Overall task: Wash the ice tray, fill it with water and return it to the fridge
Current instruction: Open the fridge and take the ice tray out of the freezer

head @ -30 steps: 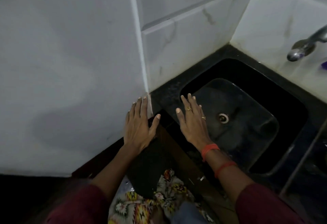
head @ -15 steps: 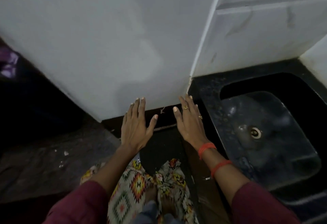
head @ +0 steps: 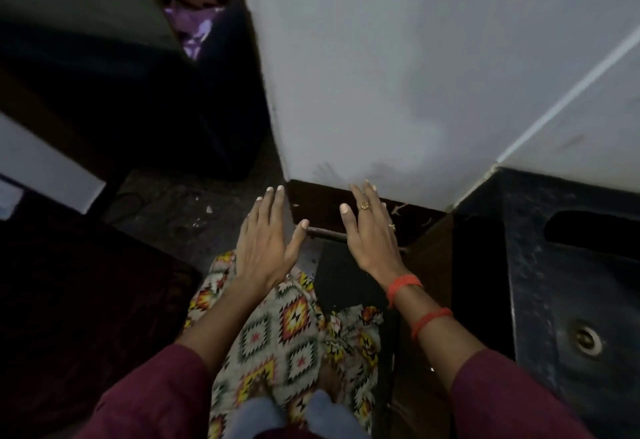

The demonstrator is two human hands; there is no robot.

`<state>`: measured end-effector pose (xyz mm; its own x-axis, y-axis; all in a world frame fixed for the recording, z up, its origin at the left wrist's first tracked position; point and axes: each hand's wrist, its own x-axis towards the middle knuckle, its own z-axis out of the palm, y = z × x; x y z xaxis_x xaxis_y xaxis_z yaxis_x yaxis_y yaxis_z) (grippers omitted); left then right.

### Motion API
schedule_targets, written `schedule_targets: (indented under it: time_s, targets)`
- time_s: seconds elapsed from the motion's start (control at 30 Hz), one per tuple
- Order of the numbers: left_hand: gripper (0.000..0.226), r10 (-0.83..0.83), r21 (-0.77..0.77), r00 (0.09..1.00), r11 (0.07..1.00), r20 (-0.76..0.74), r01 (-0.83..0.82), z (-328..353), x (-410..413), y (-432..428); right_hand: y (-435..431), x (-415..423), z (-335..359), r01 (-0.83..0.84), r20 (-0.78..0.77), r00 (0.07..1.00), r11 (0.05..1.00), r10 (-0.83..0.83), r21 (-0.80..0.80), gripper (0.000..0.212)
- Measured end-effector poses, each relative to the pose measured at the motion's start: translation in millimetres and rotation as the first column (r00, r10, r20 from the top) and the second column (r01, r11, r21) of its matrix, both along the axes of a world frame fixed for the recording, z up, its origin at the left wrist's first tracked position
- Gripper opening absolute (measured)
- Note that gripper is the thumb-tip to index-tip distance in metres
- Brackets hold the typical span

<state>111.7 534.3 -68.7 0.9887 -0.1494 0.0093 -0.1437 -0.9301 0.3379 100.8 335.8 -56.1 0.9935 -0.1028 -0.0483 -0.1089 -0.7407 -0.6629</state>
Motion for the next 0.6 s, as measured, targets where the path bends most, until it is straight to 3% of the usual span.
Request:
schedule_targets:
  time_s: [0.33,0.6]
  targets:
    - [0.076,0.339,-0.010,0.941,0.941,0.018,-0.338,0,-42,140,148,15,-5,-0.326,-0.030,0.944,0.943,0.329,0.067,0.058]
    - [0.078,0.573,-0.019,0.818,0.820,0.052,-0.572,6,-109,259,288,-10,-1,-0.518,-0.069,0.844,0.842,0.531,0.149,0.056]
